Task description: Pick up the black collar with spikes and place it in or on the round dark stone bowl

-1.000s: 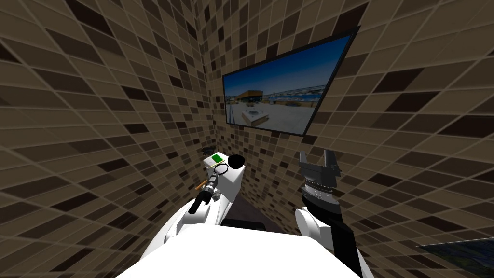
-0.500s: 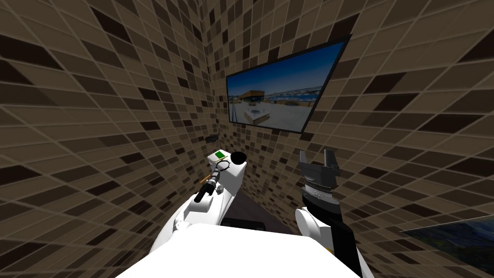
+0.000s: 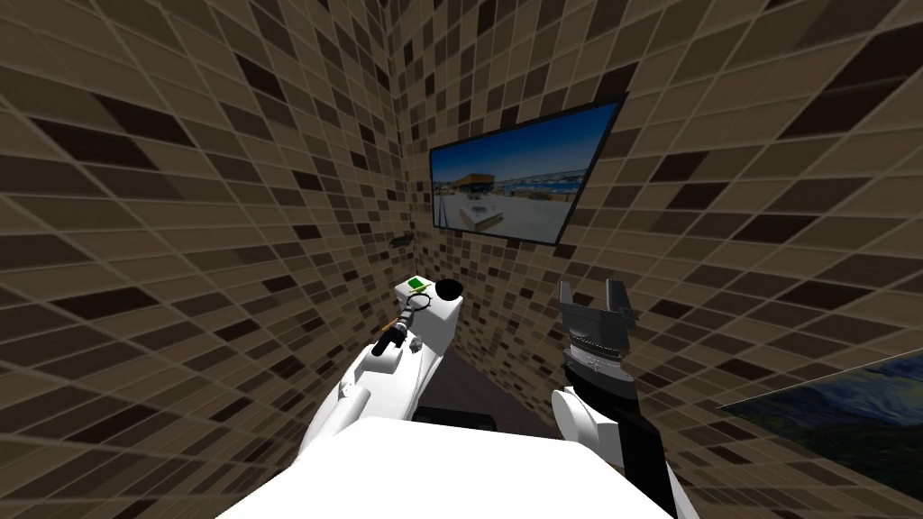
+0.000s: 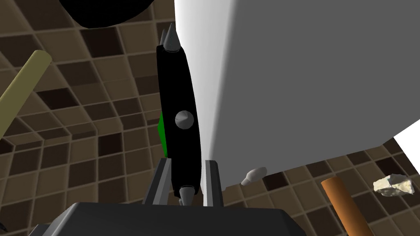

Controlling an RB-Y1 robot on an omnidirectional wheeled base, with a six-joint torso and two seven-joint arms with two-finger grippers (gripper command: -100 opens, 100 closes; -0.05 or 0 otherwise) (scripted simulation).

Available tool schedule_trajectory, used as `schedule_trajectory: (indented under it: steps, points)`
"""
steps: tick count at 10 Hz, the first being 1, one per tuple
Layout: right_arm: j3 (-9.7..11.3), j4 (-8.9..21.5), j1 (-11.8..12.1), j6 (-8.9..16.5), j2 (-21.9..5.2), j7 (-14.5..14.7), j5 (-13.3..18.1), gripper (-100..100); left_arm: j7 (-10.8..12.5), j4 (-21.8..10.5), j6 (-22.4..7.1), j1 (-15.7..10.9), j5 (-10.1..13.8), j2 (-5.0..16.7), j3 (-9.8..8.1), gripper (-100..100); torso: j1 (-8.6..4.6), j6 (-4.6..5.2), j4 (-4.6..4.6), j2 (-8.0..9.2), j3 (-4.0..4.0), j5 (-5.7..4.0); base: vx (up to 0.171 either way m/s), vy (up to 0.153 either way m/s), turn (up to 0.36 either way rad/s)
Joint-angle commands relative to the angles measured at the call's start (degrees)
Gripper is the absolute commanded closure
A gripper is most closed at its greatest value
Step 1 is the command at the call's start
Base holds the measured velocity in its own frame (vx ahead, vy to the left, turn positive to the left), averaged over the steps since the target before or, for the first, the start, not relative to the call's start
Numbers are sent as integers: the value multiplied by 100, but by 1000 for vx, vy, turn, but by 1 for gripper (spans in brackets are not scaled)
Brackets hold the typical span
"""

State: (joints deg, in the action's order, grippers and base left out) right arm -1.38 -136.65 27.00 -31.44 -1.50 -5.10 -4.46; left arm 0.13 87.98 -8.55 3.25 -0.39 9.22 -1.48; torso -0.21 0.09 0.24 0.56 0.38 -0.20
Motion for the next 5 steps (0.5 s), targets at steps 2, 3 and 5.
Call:
schedule_trajectory:
  steps: [2,3,5]
  points:
    - [0,0,0,0,0,0,0,0,-151,-201,-224,-401,50,94,-39,100,-5,2,2,-3,1,-2,-113,-1,16]
    - [0,0,0,0,0,0,0,0,-151,-201,-224,-456,50,94,-39,100,-6,4,2,-12,-4,-2,-64,-2,6]
    - [0,0,1,0,0,0,0,0,-327,-452,-500,-894,123,208,-89,100,-10,5,-1,-25,-11,-3,-94,-11,23]
